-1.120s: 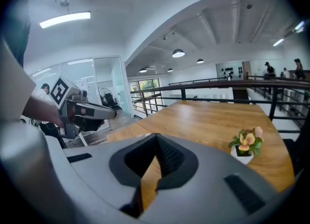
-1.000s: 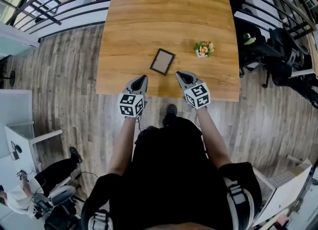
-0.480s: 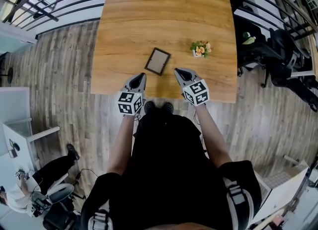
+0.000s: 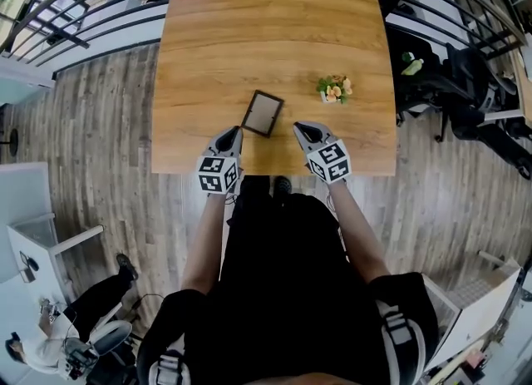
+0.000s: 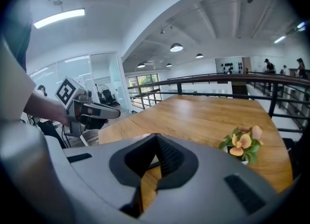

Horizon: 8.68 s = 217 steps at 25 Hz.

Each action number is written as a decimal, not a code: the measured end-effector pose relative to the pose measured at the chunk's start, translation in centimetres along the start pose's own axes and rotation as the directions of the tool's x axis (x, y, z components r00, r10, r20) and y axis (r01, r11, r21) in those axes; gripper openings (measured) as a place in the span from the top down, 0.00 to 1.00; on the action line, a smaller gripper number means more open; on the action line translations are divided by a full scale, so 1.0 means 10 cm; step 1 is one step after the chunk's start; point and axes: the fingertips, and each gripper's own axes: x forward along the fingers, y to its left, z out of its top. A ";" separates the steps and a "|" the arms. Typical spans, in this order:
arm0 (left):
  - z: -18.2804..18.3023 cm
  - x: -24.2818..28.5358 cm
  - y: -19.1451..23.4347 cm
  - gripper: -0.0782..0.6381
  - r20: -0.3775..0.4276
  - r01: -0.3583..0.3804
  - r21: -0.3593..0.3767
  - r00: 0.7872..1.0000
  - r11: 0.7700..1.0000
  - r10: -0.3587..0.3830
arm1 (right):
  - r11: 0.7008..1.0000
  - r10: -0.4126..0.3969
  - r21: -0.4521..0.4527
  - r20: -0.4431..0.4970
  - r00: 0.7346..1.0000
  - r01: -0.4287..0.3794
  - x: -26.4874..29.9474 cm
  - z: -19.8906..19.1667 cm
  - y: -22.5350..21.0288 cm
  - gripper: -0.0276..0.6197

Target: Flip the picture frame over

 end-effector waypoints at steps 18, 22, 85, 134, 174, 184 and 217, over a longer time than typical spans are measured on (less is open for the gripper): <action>-0.14 0.42 0.24 0.85 -0.101 0.091 0.069 0.991 0.993 -0.084 | 0.991 -0.086 0.098 -0.025 0.996 0.088 0.20 -0.09 -0.18 0.95; -0.20 0.48 0.29 0.77 -0.137 0.114 0.078 0.985 0.990 -0.103 | 0.989 -0.100 0.111 -0.024 0.995 0.102 0.29 -0.08 -0.18 0.95; -1.17 1.35 0.73 0.81 -0.406 0.079 -0.154 0.904 0.985 -0.136 | 0.952 -0.170 0.238 -0.114 0.979 0.193 0.40 -0.51 -0.01 0.68; -0.49 1.17 0.34 0.81 -0.117 0.316 -0.284 0.926 0.905 -0.360 | 0.528 -0.004 0.829 0.222 0.975 -0.186 0.86 -0.36 0.06 0.83; 0.21 1.04 -0.72 0.56 0.070 0.294 -0.450 0.953 0.843 -0.295 | 0.984 -0.073 -0.164 -0.051 0.996 0.064 0.40 -0.06 -0.01 0.84; 0.09 0.94 -0.57 0.56 0.063 0.190 -0.529 0.981 0.827 -0.185 | 0.889 -0.130 -0.448 -0.050 0.990 0.094 0.42 -0.10 0.16 0.83; -0.14 0.69 -0.20 0.76 0.073 0.183 -0.692 0.980 0.698 -0.184 | 0.961 0.012 -0.274 -0.046 0.999 -0.025 0.37 -0.34 0.55 0.73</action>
